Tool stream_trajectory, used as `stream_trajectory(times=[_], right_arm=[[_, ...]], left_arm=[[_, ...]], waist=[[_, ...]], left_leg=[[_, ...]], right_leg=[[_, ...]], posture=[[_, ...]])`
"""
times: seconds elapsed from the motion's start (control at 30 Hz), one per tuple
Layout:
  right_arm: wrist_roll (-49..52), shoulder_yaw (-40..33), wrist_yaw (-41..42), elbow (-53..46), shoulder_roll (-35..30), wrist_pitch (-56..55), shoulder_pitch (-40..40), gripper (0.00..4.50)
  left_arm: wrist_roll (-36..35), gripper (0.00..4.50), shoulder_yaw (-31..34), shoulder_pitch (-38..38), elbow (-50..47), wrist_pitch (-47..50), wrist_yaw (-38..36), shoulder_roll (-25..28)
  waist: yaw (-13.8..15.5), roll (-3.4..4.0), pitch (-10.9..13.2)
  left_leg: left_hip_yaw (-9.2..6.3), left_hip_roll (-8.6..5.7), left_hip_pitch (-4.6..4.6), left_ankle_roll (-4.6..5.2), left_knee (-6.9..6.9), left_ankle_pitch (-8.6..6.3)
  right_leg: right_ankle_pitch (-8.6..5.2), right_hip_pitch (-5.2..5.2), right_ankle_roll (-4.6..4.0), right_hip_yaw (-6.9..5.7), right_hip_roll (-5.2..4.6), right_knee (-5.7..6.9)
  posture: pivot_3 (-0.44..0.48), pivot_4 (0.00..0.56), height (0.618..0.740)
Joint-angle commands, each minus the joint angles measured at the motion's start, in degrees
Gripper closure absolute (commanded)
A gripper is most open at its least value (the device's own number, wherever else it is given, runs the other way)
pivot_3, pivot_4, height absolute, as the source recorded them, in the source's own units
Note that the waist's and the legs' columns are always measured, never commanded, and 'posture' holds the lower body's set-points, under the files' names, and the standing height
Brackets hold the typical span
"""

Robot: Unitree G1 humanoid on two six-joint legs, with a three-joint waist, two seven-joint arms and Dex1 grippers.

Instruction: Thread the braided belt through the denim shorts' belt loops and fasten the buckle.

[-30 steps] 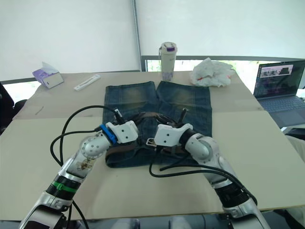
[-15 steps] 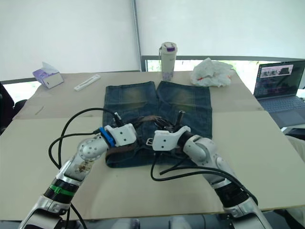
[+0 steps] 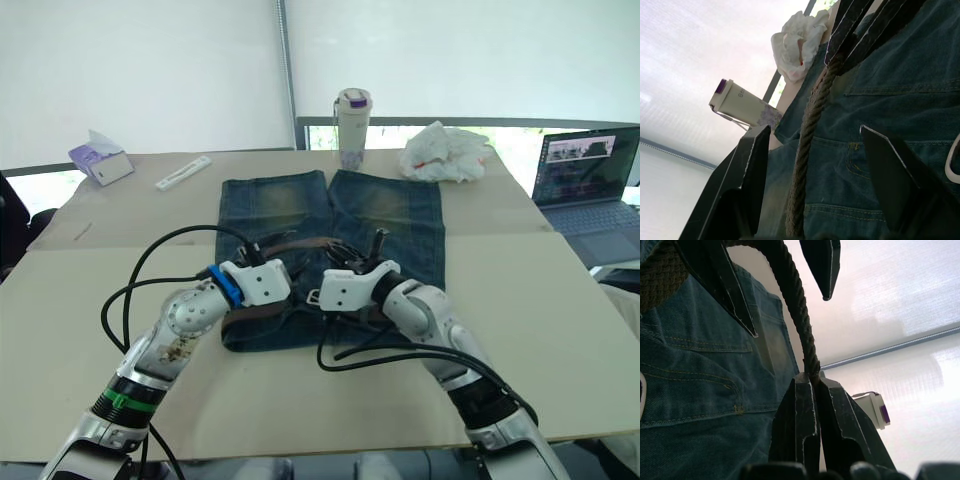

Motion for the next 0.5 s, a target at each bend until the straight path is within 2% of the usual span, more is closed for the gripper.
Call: stream_trajectory(times=[0.03,0.1,0.2,0.23,0.4,0.5], right_arm=[[0.6,-0.6,-1.0,-1.7,0.4,-1.4,-0.3,4.5],[0.7,-0.7,-0.9,-1.8,0.4,-1.4,-0.2,4.5],[0.7,-0.8,-0.8,-1.8,0.4,-1.5,-0.1,4.5],[0.7,-0.8,-0.7,-1.7,0.4,-1.6,0.0,4.5],[5.5,-1.0,2.1,-2.9,1.8,-0.4,1.2,4.5],[10.8,-2.3,5.3,-5.6,2.7,1.9,2.9,3.41]], left_arm=[[-0.4,2.02,0.5,0.3,-1.7,-0.3,0.6,-0.3],[-0.5,2.79,0.6,0.3,-1.3,-0.6,0.8,-0.3],[-0.5,4.23,0.6,0.2,-1.1,-0.8,0.8,-0.3],[-0.5,4.45,0.6,0.1,-1.0,-0.7,0.9,-0.4],[-0.3,4.45,0.3,0.0,-0.3,-0.8,1.0,-0.7],[-0.2,4.5,0.5,0.7,-0.1,-0.8,1.2,-0.4]], waist=[[0.0,0.0,0.0],[0.0,0.0,0.0],[0.0,0.0,0.0],[0.0,0.0,0.0],[0.0,0.0,0.0],[-0.1,0.0,0.0]], left_leg=[[0.0,0.0,0.0,0.0,0.0,0.0],[0.0,0.01,0.0,0.0,0.0,0.0],[0.0,0.01,0.0,0.0,0.0,0.0],[0.0,0.01,0.0,0.0,0.0,0.0],[-0.01,0.01,0.0,0.0,0.0,0.0],[-0.01,0.01,0.0,0.0,0.0,0.0]], right_leg=[[0.0,0.0,0.0,0.0,0.0,0.0],[0.0,0.0,0.0,0.0,0.0,0.01],[0.0,0.0,0.0,0.0,0.0,0.01],[0.0,0.0,0.0,0.0,0.0,0.01],[0.0,0.0,0.0,0.0,0.0,0.01],[0.0,0.01,0.0,0.0,0.0,0.01]], posture=[[0.0,0.15,0.74],[0.0,0.15,0.74],[0.0,0.15,0.74],[0.0,0.15,0.74],[0.0,0.15,0.74],[0.0,0.15,0.74]])
